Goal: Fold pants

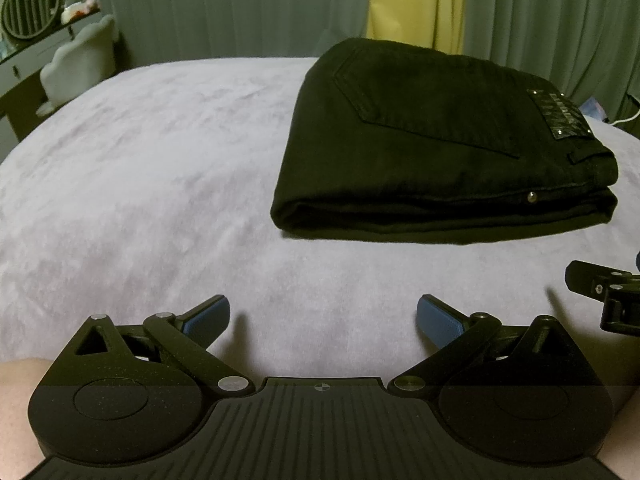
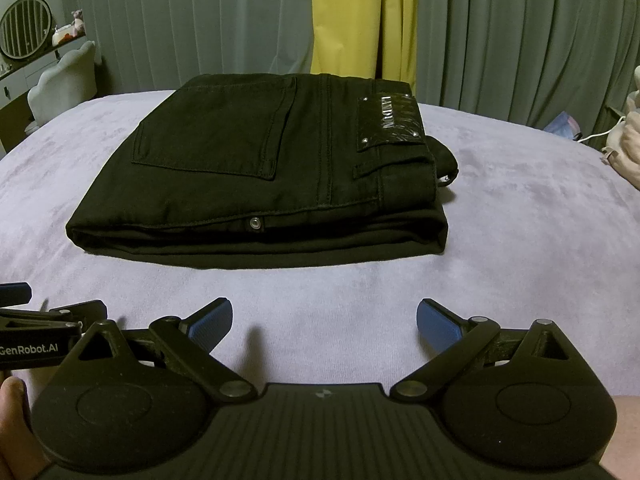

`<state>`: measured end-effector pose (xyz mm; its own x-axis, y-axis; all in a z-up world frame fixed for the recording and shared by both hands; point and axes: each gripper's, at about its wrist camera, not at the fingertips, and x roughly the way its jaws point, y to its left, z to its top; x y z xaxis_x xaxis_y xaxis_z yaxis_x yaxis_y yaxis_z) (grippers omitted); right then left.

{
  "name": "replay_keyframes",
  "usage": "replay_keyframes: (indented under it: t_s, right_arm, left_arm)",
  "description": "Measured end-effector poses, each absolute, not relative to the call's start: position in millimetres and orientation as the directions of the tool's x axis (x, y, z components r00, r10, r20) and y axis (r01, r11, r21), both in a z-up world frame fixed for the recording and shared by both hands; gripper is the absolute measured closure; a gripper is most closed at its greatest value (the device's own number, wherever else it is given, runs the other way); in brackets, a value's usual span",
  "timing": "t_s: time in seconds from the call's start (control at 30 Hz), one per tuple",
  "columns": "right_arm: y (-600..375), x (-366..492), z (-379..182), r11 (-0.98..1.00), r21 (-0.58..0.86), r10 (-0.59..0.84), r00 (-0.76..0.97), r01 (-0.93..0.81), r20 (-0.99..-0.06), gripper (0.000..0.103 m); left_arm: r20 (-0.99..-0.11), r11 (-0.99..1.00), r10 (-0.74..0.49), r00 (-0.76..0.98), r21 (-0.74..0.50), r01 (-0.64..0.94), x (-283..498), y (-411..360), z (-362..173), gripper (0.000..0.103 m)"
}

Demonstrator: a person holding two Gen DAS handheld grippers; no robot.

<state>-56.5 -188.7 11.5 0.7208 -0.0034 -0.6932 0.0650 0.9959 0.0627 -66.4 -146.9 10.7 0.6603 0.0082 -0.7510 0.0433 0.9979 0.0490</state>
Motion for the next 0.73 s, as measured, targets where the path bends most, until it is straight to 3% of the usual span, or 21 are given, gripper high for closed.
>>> replay_keyframes:
  t_s: [0.73]
  right_arm:
    - [-189.2, -56.2, 11.8, 0.996, 0.064, -0.002, 0.721, 0.065, -0.693, 0.004]
  left_arm:
    - [-0.727, 0.993, -0.023, 0.687, 0.063, 0.1, -74.2, -152.9, 14.8, 0.0]
